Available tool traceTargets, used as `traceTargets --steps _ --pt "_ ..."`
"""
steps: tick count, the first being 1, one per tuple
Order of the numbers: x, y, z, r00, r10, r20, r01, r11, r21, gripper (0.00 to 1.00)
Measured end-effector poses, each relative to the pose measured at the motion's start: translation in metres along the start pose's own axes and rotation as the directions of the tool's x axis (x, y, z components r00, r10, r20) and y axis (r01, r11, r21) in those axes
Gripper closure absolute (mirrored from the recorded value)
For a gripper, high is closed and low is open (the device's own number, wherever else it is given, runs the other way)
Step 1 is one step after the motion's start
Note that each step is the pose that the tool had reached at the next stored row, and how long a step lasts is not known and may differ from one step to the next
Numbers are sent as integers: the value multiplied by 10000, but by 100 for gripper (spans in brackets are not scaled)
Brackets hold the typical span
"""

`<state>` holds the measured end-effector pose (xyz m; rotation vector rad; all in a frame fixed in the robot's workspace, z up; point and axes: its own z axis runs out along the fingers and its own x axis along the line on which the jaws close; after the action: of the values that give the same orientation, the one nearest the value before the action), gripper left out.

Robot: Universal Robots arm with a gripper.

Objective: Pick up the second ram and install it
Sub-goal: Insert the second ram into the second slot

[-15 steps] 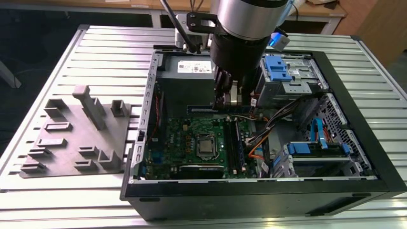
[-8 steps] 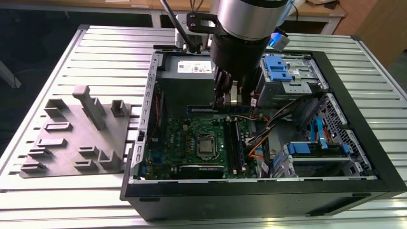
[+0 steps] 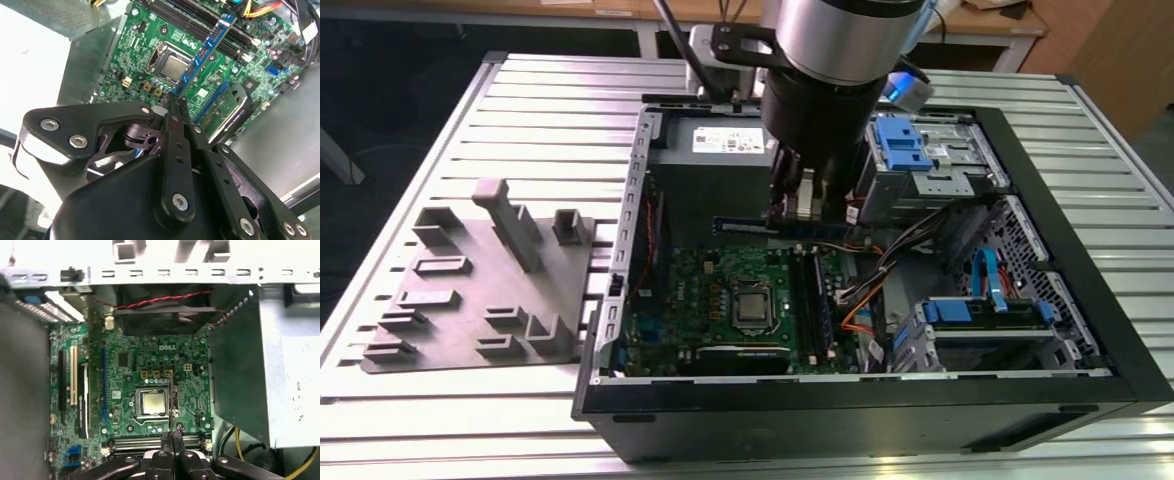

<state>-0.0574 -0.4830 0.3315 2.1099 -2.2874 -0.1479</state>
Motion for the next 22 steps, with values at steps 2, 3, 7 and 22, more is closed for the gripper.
traceTargets --steps 2,3,7,22 --pt "0 0 1 9994 344 28 -344 9994 16 92" --pt "0 0 2 9986 519 44 -519 9986 23 92" --pt "0 0 7 9921 1247 111 -1248 9922 50 92" --pt "1 -1 17 9244 3796 365 -3802 9248 107 92"
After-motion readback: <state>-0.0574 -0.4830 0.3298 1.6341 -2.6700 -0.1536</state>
